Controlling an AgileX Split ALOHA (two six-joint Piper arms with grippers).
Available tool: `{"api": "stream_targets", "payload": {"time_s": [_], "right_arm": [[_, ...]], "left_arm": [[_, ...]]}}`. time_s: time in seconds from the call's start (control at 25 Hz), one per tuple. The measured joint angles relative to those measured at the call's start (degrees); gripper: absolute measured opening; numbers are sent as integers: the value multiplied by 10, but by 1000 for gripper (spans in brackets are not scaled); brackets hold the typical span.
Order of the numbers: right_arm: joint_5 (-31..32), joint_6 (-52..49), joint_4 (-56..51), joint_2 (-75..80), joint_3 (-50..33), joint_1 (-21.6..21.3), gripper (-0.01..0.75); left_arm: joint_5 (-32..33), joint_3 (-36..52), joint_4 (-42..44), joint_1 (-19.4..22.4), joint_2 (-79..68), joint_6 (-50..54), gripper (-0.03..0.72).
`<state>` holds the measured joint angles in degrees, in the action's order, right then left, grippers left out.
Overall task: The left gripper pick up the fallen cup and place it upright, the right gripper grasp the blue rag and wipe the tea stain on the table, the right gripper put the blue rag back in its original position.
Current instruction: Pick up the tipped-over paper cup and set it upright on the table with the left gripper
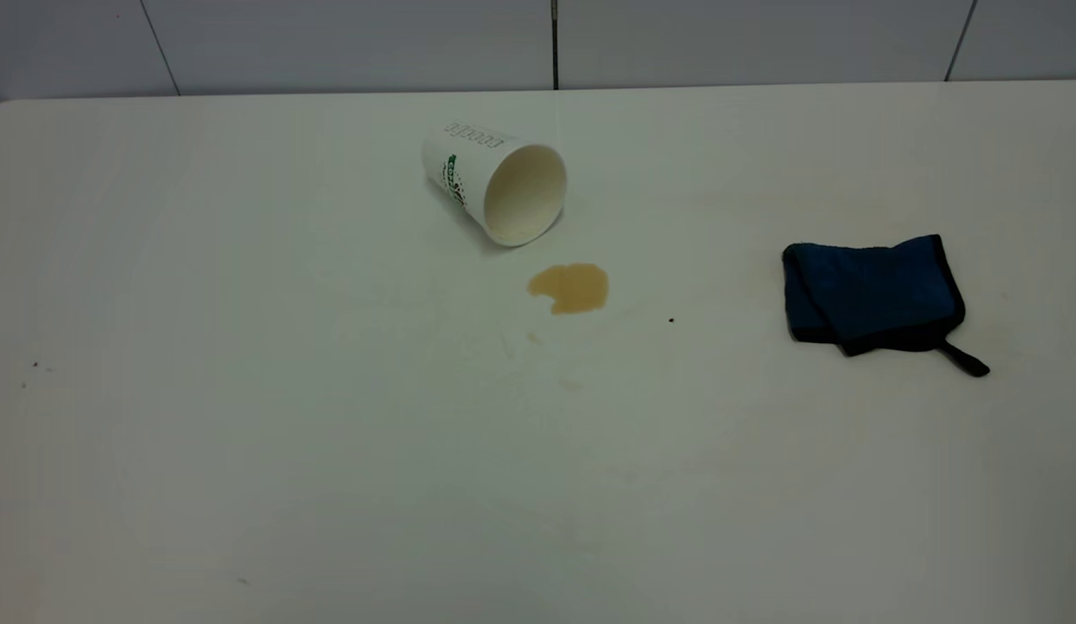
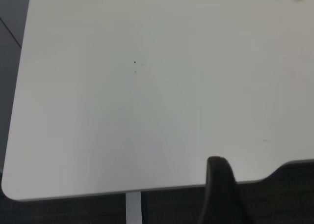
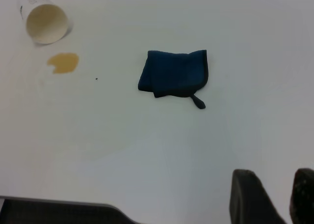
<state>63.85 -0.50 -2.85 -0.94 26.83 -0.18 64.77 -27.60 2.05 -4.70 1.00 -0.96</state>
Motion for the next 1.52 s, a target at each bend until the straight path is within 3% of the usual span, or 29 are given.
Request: {"api": "stream_targets", "payload": {"time_s": [0.24, 0.48, 0.68, 0.88, 1.16, 1.52], "right_arm": [[0, 0, 0, 0, 0, 0, 240], [0, 0, 0, 0, 0, 0, 240], [0, 0, 0, 0, 0, 0, 240], [0, 0, 0, 0, 0, 0, 240], [0, 0, 0, 0, 0, 0, 240], [0, 0, 0, 0, 0, 0, 240]], "left_arm": [[-3, -3, 18, 0, -10, -3, 488], [-44, -24, 51, 0, -151, -19, 508], [-176, -29, 41, 0, -334, -55, 594], [-308, -76, 10, -4, -538, -88, 602], [-428, -170, 43, -103, -764, -79, 591], [-438, -336, 253, -247, -1032, 113, 591]]}}
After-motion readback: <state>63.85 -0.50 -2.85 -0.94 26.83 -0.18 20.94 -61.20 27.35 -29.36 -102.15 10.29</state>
